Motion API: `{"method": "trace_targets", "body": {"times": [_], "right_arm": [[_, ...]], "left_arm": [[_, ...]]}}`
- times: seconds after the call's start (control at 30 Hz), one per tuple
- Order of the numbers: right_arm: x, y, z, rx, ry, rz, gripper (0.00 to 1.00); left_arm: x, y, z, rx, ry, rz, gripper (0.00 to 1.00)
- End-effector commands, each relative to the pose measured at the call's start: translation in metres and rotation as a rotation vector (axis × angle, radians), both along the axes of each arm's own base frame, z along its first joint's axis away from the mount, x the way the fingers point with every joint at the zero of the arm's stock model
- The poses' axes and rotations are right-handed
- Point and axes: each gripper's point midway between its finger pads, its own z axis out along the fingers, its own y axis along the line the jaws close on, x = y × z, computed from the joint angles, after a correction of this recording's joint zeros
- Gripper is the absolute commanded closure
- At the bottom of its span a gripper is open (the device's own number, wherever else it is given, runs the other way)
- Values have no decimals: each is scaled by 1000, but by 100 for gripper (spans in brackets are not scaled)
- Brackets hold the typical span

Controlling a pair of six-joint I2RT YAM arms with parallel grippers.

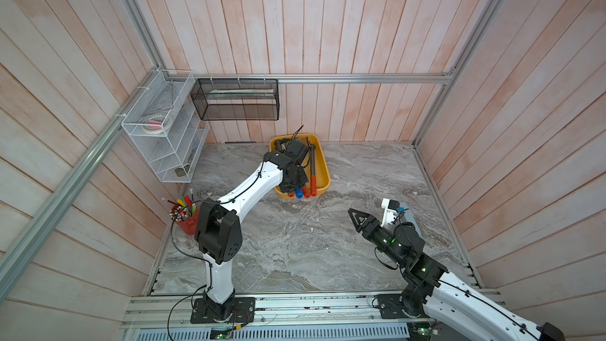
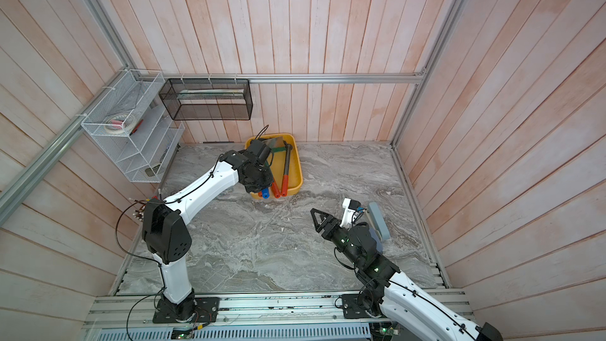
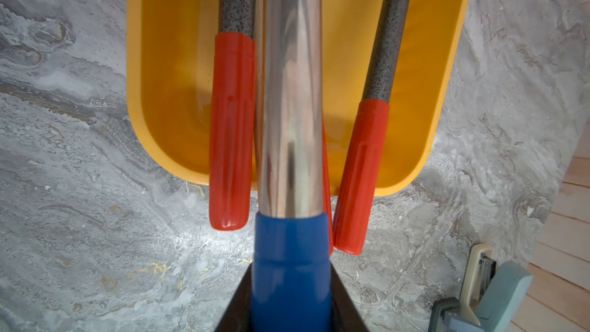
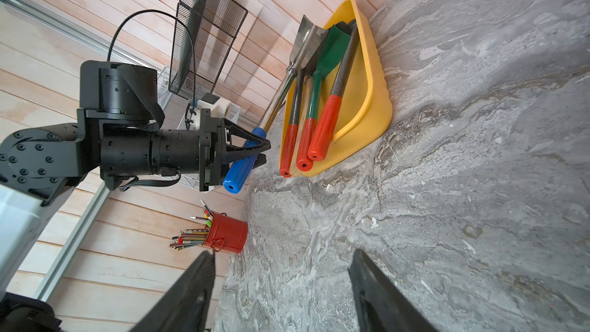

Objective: Put the small hoe into the storage box
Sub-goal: Place the hoe in the storage box.

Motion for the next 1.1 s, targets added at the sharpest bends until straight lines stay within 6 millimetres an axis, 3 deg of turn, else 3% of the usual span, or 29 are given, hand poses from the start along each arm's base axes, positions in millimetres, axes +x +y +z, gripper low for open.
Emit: {"method": "trace_targets", "body": {"times": [0.0, 0.63, 1.07], "right_arm": [[1, -6, -7, -20, 14, -25, 30], [1, -12, -8, -32, 20, -45, 30], [1, -14, -9, -36, 24, -51, 30]], "left_arm": [[23, -9, 18, -36, -84, 14, 100], [38, -23, -10, -68, -42, 41, 100], [49, -31, -19, -101, -33, 54, 100]]}}
